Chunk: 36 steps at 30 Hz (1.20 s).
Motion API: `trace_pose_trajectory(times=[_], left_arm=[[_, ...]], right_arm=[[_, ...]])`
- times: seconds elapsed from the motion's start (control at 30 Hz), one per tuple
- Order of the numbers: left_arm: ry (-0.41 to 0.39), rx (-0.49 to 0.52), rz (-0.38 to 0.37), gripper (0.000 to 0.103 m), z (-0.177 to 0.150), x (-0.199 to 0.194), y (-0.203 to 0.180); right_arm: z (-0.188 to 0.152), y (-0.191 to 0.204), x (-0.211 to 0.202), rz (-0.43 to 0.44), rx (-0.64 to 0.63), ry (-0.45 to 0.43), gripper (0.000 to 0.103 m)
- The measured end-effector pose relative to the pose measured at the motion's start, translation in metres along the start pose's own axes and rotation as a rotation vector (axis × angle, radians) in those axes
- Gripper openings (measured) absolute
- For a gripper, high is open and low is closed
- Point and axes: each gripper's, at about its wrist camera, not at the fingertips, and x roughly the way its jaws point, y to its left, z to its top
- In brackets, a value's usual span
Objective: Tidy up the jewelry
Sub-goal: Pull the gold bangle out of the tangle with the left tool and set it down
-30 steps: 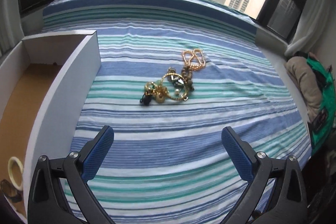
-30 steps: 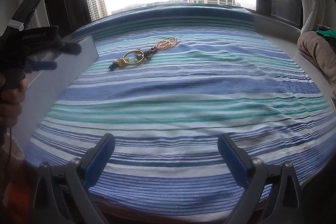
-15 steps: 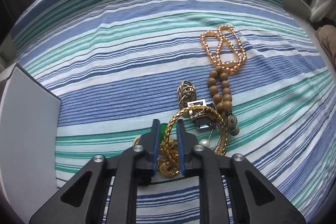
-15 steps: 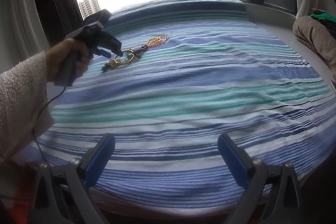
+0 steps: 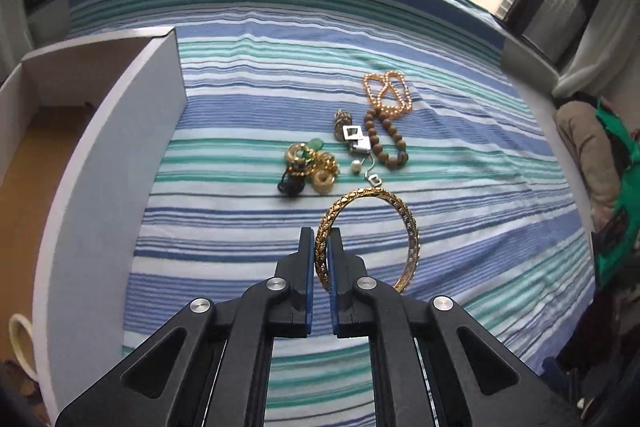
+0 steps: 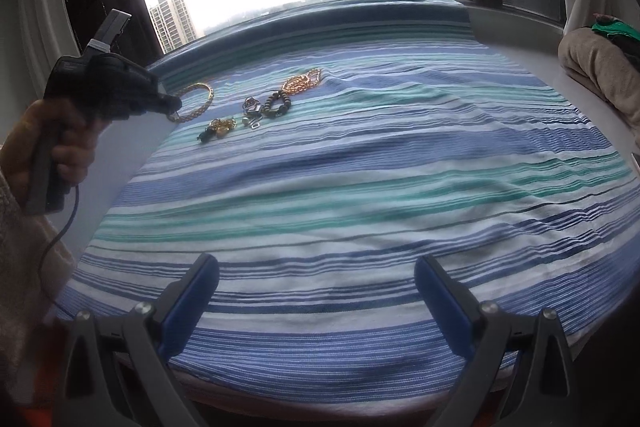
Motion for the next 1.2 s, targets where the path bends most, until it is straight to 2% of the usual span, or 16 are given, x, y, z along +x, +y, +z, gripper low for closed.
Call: trace_pose_trajectory(times=[0.17, 0.27, 0.43, 0.67, 0.73, 0.8, 1.03, 1.2], left_arm=[[0.066, 0.009, 0.017, 0.004, -0.056, -0.013, 0.024], [0.086, 0.021, 0.050, 0.004, -0.078, -0.017, 0.036], [0.110, -0.022, 0.067, 0.004, -0.095, -0.005, 0.056], [0.088, -0.005, 0.112, 0.007, -0.097, 0.010, 0.055], [0.081, -0.002, 0.117, 0.023, -0.098, 0.008, 0.056], [0.072, -0.007, 0.115, 0.058, -0.100, 0.005, 0.058], [0.046, 0.016, 0.113, 0.070, -0.107, -0.009, 0.057], [-0.002, 0.051, 0.107, 0.078, -0.118, -0.027, 0.049]], right_arm=[[-0.002, 0.016, -0.002, 0.012, -0.039, 0.004, 0.100], [-0.003, 0.022, -0.003, 0.020, -0.051, 0.013, 0.100], [-0.004, 0.033, -0.003, 0.025, -0.067, 0.021, 0.100], [-0.004, 0.051, -0.007, 0.033, -0.094, 0.029, 0.100], [-0.004, 0.053, -0.007, 0.029, -0.098, 0.033, 0.100], [-0.004, 0.054, -0.006, 0.036, -0.095, 0.040, 0.100], [-0.002, 0.055, 0.004, 0.088, -0.054, 0.081, 0.100], [0.001, 0.060, 0.006, 0.085, -0.068, 0.092, 0.100]])
